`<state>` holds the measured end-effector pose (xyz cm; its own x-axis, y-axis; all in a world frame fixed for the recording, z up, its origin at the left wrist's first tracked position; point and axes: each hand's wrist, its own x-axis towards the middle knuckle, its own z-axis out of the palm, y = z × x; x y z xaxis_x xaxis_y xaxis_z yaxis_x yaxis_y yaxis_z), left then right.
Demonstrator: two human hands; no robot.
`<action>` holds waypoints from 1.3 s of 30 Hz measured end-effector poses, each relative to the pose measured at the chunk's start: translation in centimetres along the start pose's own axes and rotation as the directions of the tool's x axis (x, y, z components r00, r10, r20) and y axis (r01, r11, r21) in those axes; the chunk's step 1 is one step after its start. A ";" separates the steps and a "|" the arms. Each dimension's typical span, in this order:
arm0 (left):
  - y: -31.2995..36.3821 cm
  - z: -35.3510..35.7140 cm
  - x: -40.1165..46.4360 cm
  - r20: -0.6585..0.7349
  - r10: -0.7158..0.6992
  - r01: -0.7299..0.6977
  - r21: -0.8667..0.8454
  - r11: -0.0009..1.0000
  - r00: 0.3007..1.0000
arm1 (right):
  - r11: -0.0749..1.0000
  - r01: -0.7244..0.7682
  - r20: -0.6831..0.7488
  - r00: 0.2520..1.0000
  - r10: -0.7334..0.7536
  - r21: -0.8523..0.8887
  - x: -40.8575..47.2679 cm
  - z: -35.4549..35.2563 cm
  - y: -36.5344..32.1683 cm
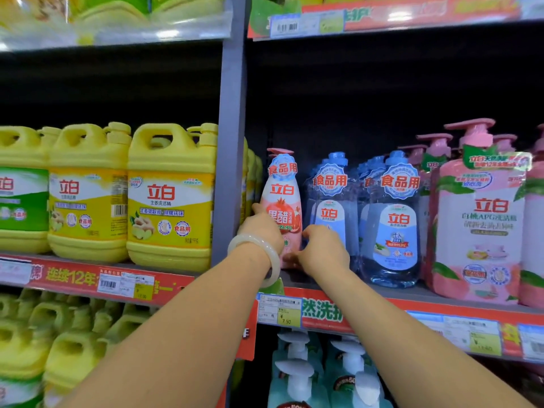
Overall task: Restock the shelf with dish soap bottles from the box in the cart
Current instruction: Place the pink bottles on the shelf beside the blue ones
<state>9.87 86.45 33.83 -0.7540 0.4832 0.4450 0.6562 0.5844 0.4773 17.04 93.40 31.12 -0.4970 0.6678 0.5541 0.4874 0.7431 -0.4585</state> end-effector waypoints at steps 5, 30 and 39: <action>-0.3 0.2 -1.2 -0.013 -0.006 0.007 0.098 0.995 1.000 | 0.999 0.018 -0.045 0.999 -0.019 -0.031 -0.1 0.2 0.3; -8.8 -6.7 -8.9 0.051 0.286 -0.286 -0.001 0.958 0.957 | 0.985 -0.169 0.015 0.985 0.169 -0.024 -3.6 -4.9 0.6; -11.3 -7.2 -9.4 0.073 0.306 -0.308 0.019 0.951 0.949 | 0.986 0.160 0.039 0.987 -0.159 -0.034 -9.0 -2.9 -6.2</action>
<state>9.73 70.58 29.73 -0.5171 0.6851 0.5131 0.8559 0.4196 0.3023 20.63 82.67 30.98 -0.5955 0.5424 0.5926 0.4255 0.8387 -0.3400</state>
